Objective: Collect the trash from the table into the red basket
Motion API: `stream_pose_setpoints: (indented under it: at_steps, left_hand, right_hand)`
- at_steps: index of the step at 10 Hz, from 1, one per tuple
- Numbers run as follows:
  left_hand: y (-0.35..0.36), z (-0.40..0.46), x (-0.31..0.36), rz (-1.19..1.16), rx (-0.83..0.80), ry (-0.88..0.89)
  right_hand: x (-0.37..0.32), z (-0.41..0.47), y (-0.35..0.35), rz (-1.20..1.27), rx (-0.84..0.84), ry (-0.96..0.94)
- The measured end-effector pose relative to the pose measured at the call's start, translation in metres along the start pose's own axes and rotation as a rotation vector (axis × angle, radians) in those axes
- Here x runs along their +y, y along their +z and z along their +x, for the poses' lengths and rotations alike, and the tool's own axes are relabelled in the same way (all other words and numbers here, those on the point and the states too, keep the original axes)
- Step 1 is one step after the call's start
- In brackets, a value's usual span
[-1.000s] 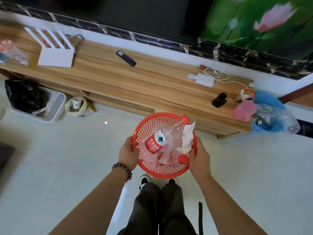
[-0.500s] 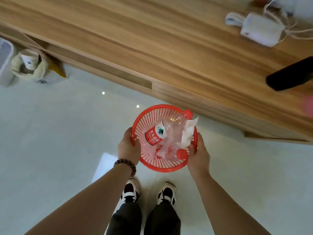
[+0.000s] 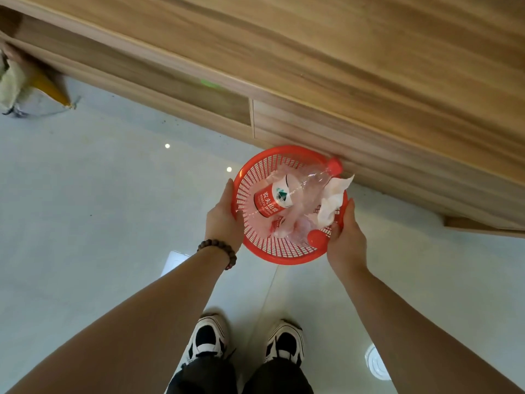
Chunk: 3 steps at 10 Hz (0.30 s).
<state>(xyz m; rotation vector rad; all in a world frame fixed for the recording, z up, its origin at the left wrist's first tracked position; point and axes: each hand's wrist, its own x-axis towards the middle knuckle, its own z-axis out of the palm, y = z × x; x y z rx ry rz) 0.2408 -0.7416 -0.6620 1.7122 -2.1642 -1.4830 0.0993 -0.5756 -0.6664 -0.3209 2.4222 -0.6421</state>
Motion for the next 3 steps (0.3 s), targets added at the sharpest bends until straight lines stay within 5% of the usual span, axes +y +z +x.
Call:
stream_pose_setpoints:
  at_steps: [3]
  left_hand:
    - [-0.027,-0.013,0.027,0.316,-0.17,0.056]
  right_hand:
    - [-0.018,-0.018,-0.034,-0.043,-0.176,0.07]
